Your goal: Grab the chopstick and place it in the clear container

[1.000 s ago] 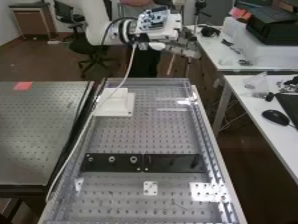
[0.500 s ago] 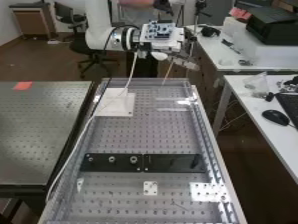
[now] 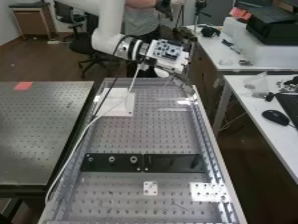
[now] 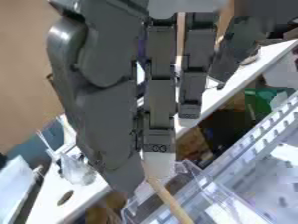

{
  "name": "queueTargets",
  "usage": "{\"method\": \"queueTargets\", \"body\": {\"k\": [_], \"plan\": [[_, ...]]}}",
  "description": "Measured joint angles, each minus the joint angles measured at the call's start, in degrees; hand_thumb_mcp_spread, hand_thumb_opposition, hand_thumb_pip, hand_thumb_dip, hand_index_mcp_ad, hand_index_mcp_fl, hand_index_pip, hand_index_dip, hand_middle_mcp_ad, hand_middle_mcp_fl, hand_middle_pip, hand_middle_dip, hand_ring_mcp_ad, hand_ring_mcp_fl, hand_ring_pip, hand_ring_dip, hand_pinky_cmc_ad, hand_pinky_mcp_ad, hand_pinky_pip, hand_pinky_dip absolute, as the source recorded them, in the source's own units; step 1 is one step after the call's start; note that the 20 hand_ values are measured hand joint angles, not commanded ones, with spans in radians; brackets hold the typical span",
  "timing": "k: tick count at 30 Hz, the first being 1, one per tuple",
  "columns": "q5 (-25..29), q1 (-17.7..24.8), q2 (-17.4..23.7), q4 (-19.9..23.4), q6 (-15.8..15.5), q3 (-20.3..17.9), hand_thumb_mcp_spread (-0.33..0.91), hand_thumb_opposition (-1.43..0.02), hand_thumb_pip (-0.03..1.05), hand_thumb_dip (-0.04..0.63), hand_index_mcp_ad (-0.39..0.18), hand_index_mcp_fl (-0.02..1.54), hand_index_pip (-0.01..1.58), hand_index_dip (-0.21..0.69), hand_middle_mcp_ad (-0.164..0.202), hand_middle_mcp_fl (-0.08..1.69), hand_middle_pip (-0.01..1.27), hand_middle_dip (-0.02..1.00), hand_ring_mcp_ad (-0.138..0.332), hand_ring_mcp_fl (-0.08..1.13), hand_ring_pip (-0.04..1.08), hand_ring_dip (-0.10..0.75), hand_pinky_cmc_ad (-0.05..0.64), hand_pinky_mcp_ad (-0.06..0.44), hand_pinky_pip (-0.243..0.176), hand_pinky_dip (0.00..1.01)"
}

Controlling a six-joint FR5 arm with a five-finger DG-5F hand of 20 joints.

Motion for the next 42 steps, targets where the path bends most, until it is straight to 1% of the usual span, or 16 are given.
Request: {"method": "queueTargets", "body": {"k": [6, 9, 10, 12, 17, 23, 25, 26, 29, 34, 38, 40, 42], "plan": [[0.3, -0.1, -1.3, -2.4, 0.7, 2.1, 0.67, -1.13, 0.4, 0.25, -0.124, 1.54, 0.07, 0.333, 0.023, 1.43, 0.38, 0.39, 0.086, 0.72, 0.11, 0.361, 0.44, 0.213, 0.058, 0.19], [0.8, -0.2, -2.4, -3.8, 2.0, 3.2, 0.67, -1.13, 0.4, 0.253, -0.12, 1.54, 0.07, 0.333, 0.023, 1.43, 0.38, 0.39, 0.086, 0.72, 0.11, 0.361, 0.436, 0.213, 0.058, 0.19], [1.2, -0.2, -2.9, -4.4, 2.5, 3.7, 0.67, -1.13, 0.4, 0.253, -0.129, 1.54, 0.07, 0.333, 0.023, 1.43, 0.38, 0.39, 0.086, 0.72, 0.11, 0.361, 0.436, 0.213, 0.058, 0.19], [1.7, -0.3, -3.5, -5.3, 3.0, 4.3, 0.67, -1.13, 0.41, 0.253, -0.12, 1.54, 0.07, 0.337, 0.023, 1.43, 0.38, 0.39, 0.086, 0.72, 0.11, 0.361, 0.436, 0.215, 0.058, 0.19], [2.9, -0.4, -5.4, -8.7, 4.7, 6.8, 0.66, -1.14, 0.41, 0.253, -0.12, 1.54, 0.07, 0.337, 0.023, 1.43, 0.38, 0.39, 0.086, 0.72, 0.11, 0.361, 0.436, 0.215, 0.058, 0.19], [3.5, -0.7, -7.2, -12.4, 5.3, 9.5, 0.66, -1.14, 0.41, 0.25, -0.12, 1.54, 0.07, 0.347, 0.023, 1.43, 0.37, 0.38, 0.086, 0.72, 0.11, 0.361, 0.436, 0.213, 0.058, 0.19], [3.4, -0.8, -7.9, -13.9, 5.9, 10.4, 0.66, -1.14, 0.4, 0.25, -0.12, 1.54, 0.07, 0.347, 0.023, 1.42, 0.39, 0.38, 0.086, 0.72, 0.12, 0.361, 0.435, 0.215, 0.058, 0.19], [3.3, -0.8, -8.2, -14.4, 6.1, 10.6, 0.66, -1.14, 0.4, 0.25, -0.131, 1.54, 0.07, 0.347, 0.023, 1.42, 0.41, 0.38, 0.086, 0.72, 0.12, 0.361, 0.431, 0.215, 0.058, 0.2], [3.0, -0.8, -9.0, -15.5, 6.6, 11.4, 0.65, -1.14, 0.41, 0.253, -0.134, 1.54, 0.07, 0.347, 0.023, 1.42, 0.42, 0.38, 0.086, 0.72, 0.12, 0.361, 0.431, 0.215, 0.058, 0.21], [2.2, -0.8, -9.5, -15.7, 7.1, 11.7, 0.63, -1.13, 0.41, 0.253, -0.136, 1.54, 0.06, 0.353, 0.023, 1.42, 0.42, 0.38, 0.082, 0.71, 0.11, 0.361, 0.429, 0.215, 0.058, 0.23], [1.6, -0.6, -9.4, -15.0, 6.5, 11.4, 0.63, -1.14, 0.41, 0.253, -0.136, 1.54, 0.05, 0.353, 0.019, 1.42, 0.41, 0.38, 0.087, 0.7, 0.11, 0.361, 0.429, 0.215, 0.058, 0.23], [0.7, -0.6, -9.4, -15.0, 6.3, 11.4, 0.61, -1.14, 0.41, 0.253, -0.136, 1.53, 0.06, 0.361, 0.023, 1.42, 0.41, 0.38, 0.084, 0.67, 0.11, 0.361, 0.431, 0.216, 0.054, 0.26], [-0.6, -0.6, -9.4, -15.7, 6.1, 11.5, 0.56, -1.1, 0.42, 0.269, -0.12, 1.46, 0.06, 0.363, 0.019, 1.41, 0.41, 0.38, 0.086, 0.59, 0.09, 0.361, 0.435, 0.229, 0.049, 0.34]]}}
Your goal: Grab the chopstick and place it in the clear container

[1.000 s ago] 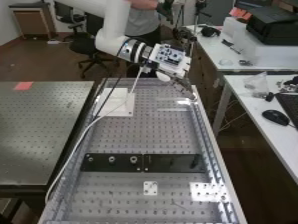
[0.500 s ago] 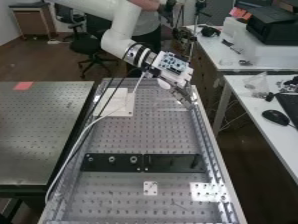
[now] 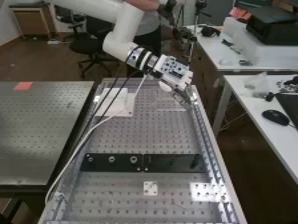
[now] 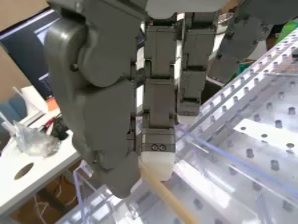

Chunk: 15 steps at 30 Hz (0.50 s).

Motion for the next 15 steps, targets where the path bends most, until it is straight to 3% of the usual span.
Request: {"method": "queueTargets", "body": {"k": [2, 5, 9, 15], "plan": [[-1.1, -0.1, 0.1, -0.7, -0.1, 0.2, 0.5, -1.0, 0.58, 0.278, -0.12, 1.23, 0.04, 0.36, 0.019, 1.29, 0.34, 0.38, 0.099, 0.49, 0.08, 0.361, 0.429, 0.227, 0.033, 0.4], [-1.8, -0.1, 0.3, -0.6, -0.5, 0.1, 0.45, -0.93, 0.59, 0.281, -0.12, 1.06, 0.03, 0.363, 0.023, 1.02, 0.23, 0.39, 0.148, 0.36, 0.06, 0.354, 0.412, 0.213, 0.016, 0.49], [-1.6, 0.0, 0.6, 0.0, -0.6, -0.4, 0.41, -0.87, 0.59, 0.286, -0.119, 0.86, 0.02, 0.363, 0.019, 0.9, 0.17, 0.41, 0.173, 0.3, 0.06, 0.354, 0.407, 0.215, -0.042, 0.64], [-1.2, 0.0, 1.4, 1.5, -0.7, -1.7, 0.38, -0.84, 0.63, 0.286, -0.096, 0.72, 0.02, 0.365, 0.017, 0.77, 0.14, 0.46, 0.176, 0.21, 0.06, 0.36, 0.384, 0.209, -0.093, 0.71]]}}
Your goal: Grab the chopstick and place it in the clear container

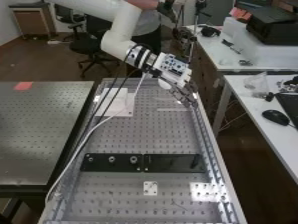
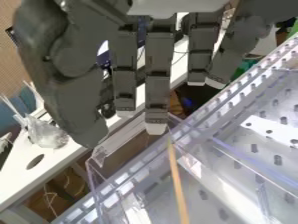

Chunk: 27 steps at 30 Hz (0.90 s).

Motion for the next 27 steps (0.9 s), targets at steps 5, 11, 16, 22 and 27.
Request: {"method": "queueTargets", "body": {"k": [5, 11, 16, 22, 27], "plan": [[0.3, 0.1, 2.1, 3.9, -1.3, -2.1, 0.38, -0.81, 0.63, 0.286, -0.096, 0.64, 0.02, 0.38, 0.021, 0.7, 0.12, 0.48, 0.176, 0.17, 0.06, 0.363, 0.379, 0.195, -0.108, 0.75], [0.7, 0.0, 7.5, 13.4, -4.1, -7.5, 0.3, -0.77, 0.41, 0.269, -0.094, 0.46, 0.02, 0.436, 0.026, 0.5, 0.09, 0.51, 0.187, 0.1, 0.06, 0.363, 0.367, 0.201, -0.113, 0.75], [0.3, -0.7, 13.1, 22.0, -7.3, -13.8, 0.26, -0.72, 0.33, 0.148, -0.094, 0.31, 0.01, 0.436, 0.059, 0.26, 0.07, 0.44, 0.187, 0.03, 0.07, 0.307, 0.367, 0.25, -0.113, 0.75], [-4.0, -3.2, 19.8, 28.3, -12.5, -20.4, 0.25, -0.66, 0.28, 0.087, -0.089, 0.23, 0.02, 0.41, 0.072, 0.15, 0.1, 0.38, 0.188, -0.01, 0.09, 0.255, 0.368, 0.281, -0.113, 0.71], [-13.6, -7.4, 23.4, 28.1, -17.9, -22.6, 0.2, -0.67, 0.28, 0.031, -0.089, 0.08, 0.02, 0.311, 0.072, 0.05, 0.1, 0.3, 0.19, 0.0, 0.09, 0.185, 0.375, 0.29, -0.126, 0.59]]}}
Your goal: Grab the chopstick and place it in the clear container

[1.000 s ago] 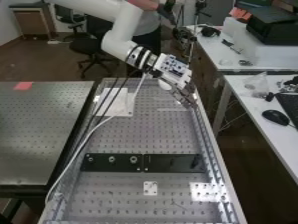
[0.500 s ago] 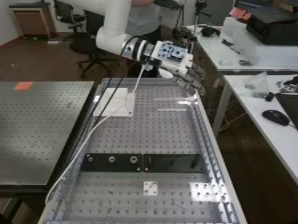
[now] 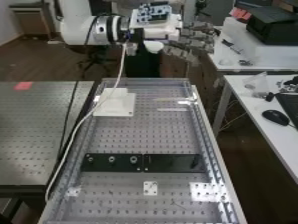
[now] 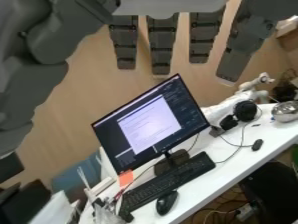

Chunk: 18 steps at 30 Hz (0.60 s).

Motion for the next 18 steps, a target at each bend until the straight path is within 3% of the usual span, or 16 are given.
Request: {"method": "queueTargets", "body": {"k": [5, 10, 18], "plan": [[-8.7, -4.3, 2.1, -3.2, -8.4, -0.3, 0.19, -0.67, 0.28, 0.005, -0.093, 0.02, 0.02, 0.216, 0.075, 0.06, 0.1, 0.21, 0.192, 0.0, 0.07, 0.11, 0.379, 0.286, -0.152, 0.4], [-14.4, -8.0, 3.3, -7.0, -16.1, 0.5, 0.18, -0.67, 0.27, 0.005, -0.096, 0.02, 0.02, 0.173, 0.087, 0.05, 0.1, 0.19, 0.188, 0.0, 0.06, 0.079, 0.417, 0.286, -0.154, 0.34], [-18.3, -11.8, 2.2, -11.4, -21.0, 5.5, 0.18, -0.67, 0.29, 0.007, -0.087, 0.02, 0.02, 0.148, 0.087, 0.05, 0.1, 0.14, 0.188, 0.0, 0.05, 0.031, 0.428, 0.29, -0.162, 0.28]]}}
